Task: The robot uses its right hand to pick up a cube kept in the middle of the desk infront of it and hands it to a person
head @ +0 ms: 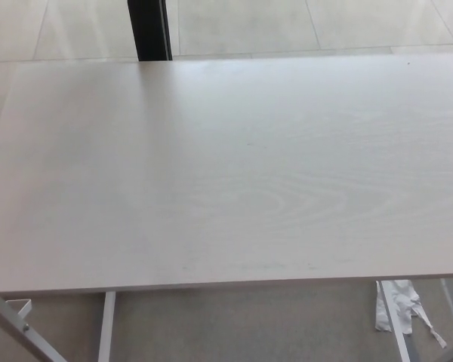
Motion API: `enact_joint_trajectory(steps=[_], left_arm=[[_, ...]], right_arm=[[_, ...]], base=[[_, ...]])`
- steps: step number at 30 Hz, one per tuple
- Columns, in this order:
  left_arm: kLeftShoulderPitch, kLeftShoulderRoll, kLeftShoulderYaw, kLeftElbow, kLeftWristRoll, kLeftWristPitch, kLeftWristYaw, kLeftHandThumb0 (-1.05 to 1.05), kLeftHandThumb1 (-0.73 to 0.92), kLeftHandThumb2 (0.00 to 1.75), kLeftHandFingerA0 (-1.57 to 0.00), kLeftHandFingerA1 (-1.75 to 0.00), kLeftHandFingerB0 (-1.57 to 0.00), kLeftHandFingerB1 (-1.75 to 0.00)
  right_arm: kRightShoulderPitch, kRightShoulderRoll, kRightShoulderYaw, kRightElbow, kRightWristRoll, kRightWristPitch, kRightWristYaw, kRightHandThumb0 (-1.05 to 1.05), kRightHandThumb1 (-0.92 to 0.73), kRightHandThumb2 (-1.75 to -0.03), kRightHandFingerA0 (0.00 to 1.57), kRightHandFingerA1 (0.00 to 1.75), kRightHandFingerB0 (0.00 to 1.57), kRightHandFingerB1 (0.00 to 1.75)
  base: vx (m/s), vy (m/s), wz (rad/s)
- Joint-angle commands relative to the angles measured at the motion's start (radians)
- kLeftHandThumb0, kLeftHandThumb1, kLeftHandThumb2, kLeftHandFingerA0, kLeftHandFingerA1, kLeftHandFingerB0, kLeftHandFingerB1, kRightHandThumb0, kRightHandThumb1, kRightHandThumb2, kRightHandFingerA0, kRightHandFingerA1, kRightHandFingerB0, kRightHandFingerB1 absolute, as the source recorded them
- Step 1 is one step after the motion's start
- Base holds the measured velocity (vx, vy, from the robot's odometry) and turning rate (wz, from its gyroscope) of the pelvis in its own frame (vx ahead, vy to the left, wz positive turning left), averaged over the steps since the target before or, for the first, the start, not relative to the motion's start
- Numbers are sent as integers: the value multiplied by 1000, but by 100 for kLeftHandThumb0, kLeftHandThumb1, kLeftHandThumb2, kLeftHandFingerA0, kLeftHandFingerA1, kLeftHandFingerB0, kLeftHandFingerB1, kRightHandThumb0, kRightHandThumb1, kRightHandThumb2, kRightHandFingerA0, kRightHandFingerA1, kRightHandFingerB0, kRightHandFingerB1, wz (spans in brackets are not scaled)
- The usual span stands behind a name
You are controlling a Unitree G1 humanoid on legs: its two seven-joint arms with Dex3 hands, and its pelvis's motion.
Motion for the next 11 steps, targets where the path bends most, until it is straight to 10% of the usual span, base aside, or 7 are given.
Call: enact_joint_trajectory(steps=[1,11], left_arm=[[-5,8,-2,0,2,14,0,-56,72,62,-63,-61,-60,-46],[20,7,59,-25,-51,26,-48,-39,76,62,-52,-44,-48,-40]], right_arm=[[5,-32,10,4,39,-3,0,-53,-71,-62,79,58,75,49],[-3,-39,35,3,57,-3,-2,-53,-71,-62,79,58,75,49]], base=[[0,0,0],[0,0,0]])
